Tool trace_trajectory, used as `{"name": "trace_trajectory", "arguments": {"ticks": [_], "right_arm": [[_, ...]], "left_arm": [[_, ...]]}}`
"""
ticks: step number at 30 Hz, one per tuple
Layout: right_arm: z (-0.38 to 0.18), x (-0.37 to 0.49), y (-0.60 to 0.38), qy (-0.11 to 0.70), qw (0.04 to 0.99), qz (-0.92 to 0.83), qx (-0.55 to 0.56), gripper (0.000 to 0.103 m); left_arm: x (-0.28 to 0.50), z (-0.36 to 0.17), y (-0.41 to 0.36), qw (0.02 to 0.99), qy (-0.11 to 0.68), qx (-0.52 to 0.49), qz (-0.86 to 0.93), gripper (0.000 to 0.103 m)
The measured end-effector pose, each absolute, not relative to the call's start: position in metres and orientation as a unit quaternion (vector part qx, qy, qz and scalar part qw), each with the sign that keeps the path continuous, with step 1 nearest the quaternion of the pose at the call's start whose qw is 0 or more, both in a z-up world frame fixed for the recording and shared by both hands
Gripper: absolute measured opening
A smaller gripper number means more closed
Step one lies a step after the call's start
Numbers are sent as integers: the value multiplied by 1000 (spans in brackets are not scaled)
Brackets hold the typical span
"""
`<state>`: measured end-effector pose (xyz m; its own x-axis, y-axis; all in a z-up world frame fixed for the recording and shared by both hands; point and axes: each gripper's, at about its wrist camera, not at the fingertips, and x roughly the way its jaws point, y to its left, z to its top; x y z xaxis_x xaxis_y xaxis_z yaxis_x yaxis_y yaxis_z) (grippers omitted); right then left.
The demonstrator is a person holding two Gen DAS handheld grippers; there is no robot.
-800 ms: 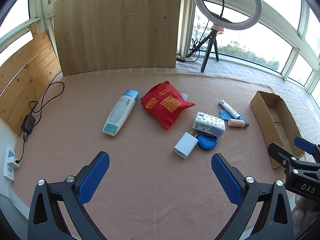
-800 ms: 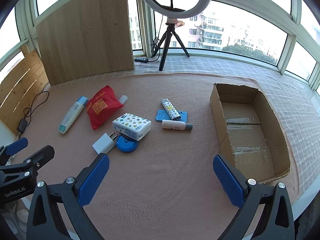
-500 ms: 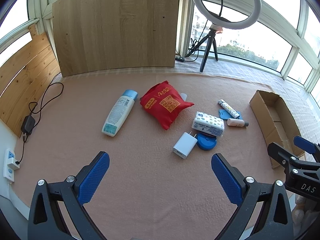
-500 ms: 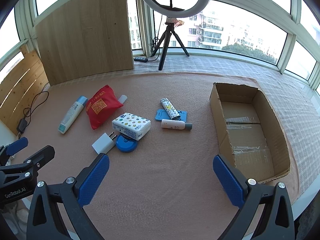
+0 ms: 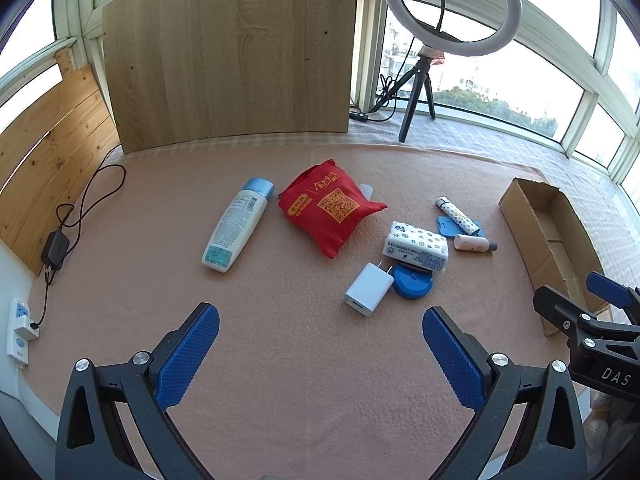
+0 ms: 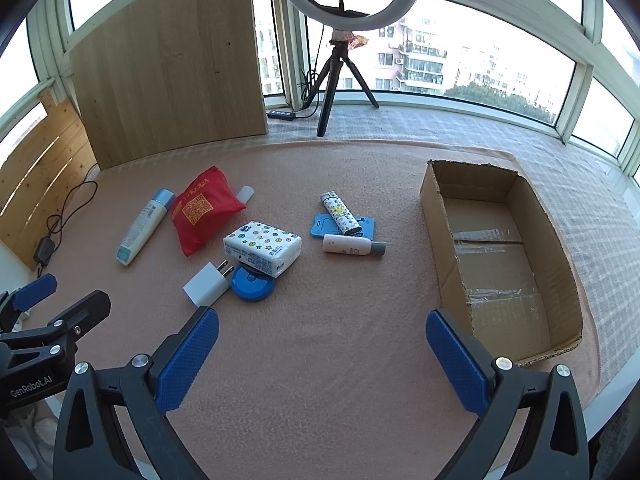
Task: Organize objects
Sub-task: 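Move the right tool toward the Vinda tissue pack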
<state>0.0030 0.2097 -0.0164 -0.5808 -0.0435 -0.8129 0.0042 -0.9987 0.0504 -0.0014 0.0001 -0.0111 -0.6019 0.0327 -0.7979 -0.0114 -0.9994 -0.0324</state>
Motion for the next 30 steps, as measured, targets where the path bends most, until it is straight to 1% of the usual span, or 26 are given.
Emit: {"name": "trace_trajectory", "arguments": {"ticks": [18, 30], "right_arm": [[-21, 1, 209, -23, 16, -884, 466, 102], [-33, -16, 212, -23, 26, -877, 479, 102]], "left_arm": [[0, -16, -2, 11, -13, -448, 894, 103], [-6, -21, -10, 2, -20, -452, 892, 103]]}}
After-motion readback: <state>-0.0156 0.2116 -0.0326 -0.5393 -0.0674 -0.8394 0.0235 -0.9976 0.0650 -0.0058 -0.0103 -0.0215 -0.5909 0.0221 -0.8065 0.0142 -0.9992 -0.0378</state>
